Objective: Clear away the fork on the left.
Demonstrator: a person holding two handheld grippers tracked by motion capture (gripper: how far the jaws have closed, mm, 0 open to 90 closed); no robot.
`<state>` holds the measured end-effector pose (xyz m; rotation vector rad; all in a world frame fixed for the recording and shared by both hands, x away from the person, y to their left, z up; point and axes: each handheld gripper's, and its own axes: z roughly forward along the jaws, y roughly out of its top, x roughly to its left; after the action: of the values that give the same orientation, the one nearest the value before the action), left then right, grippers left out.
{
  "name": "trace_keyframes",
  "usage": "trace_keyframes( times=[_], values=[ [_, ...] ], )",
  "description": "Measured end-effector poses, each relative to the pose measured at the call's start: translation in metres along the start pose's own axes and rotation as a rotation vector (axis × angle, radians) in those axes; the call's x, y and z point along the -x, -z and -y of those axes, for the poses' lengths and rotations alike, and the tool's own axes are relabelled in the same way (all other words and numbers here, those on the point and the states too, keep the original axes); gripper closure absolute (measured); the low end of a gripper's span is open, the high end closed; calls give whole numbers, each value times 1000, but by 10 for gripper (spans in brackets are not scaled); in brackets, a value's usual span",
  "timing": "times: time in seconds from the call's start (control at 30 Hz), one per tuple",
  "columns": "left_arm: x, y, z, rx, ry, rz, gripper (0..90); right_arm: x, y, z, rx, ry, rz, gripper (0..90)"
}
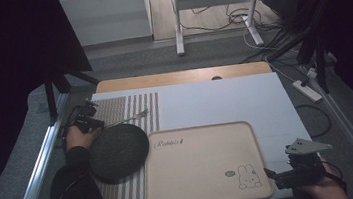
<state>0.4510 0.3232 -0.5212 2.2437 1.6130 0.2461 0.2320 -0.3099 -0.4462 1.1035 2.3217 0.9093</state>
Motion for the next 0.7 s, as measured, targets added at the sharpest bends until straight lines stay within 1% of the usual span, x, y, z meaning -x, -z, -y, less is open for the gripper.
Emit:
trace_keyframes(
  times=[0.07,0.1,0.13,0.17,0.2,0.27,0.37,0.4,0.43,0.47,0.53,0.57,0.6,0.63,0.67,0.7],
  values=[
    [1,2,2,-16,-8,16,894,0,0,0,1,4,0,0],
    [2,2,3,-22,-12,15,894,-1,0,0,-1,8,2,0],
    [2,3,4,-30,-9,27,894,-1,0,0,-2,10,2,0],
    [2,4,4,-39,-14,38,894,-1,0,0,-2,12,3,0],
    [2,4,5,-38,-16,39,894,-1,0,0,-2,12,3,0],
    [1,4,6,-39,-9,62,894,-1,0,0,-2,12,1,0],
    [-1,5,7,-38,-13,78,892,-1,0,0,-2,17,2,0],
    [-2,5,6,-32,-8,86,892,-1,0,0,-2,17,2,0],
    [-3,6,6,-16,-2,69,813,-2,0,0,-2,18,1,0],
    [-4,9,5,2,11,61,796,-2,0,0,-2,18,1,0],
    [-4,14,2,48,31,77,687,-1,0,0,-4,18,1,0],
    [-4,17,0,70,39,82,687,-1,0,0,-4,18,1,0],
    [-2,18,-2,86,46,94,617,-1,0,0,-4,19,1,0],
    [-1,18,-4,93,46,104,498,-2,0,0,-4,20,2,0],
    [1,18,-7,98,50,105,498,-2,0,0,-4,20,2,0],
    [4,17,-9,101,50,110,425,-2,-1,0,-4,20,2,0]
  ],
)
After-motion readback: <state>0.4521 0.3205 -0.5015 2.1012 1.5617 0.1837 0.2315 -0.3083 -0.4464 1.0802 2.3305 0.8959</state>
